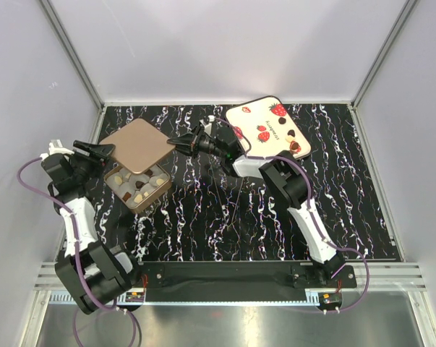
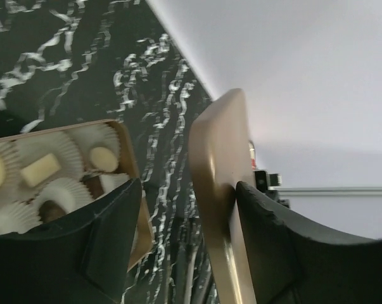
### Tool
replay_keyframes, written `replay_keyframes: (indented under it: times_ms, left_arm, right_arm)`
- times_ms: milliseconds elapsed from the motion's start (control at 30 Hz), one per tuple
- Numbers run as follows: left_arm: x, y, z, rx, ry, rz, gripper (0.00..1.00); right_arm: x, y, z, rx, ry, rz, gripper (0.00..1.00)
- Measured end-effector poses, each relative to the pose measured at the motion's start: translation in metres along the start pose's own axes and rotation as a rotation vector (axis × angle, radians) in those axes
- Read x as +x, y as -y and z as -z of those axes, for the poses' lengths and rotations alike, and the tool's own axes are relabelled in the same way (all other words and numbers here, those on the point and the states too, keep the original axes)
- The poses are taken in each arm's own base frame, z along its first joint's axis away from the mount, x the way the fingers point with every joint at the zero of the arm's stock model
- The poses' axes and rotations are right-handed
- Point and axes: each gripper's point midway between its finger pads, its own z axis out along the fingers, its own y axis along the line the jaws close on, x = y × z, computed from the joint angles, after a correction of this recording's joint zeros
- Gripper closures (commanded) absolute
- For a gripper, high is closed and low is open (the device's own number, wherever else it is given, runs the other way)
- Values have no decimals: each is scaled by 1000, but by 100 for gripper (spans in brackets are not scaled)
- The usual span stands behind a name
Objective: Pack the chocolate
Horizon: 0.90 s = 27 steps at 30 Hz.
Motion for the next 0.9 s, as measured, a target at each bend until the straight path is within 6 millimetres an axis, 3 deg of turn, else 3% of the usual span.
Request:
replay_keyframes:
  times_ms: [367, 500, 667, 900]
  left_arm:
    - [-17, -72, 29, -257, 45, 64, 25]
    - [-25, -81, 34, -298, 73, 58, 24]
    - [-28, -88, 27, -291, 80, 48, 25]
    - [-19, -113, 17, -335, 19, 70, 25]
  right_arm:
    - [25, 20, -15, 14, -21, 19, 100]
    - [29, 27, -20, 28, 3, 54, 100]
    - [29, 36, -24, 41, 46, 86, 100]
    - [32, 72, -17, 116, 78, 96, 100]
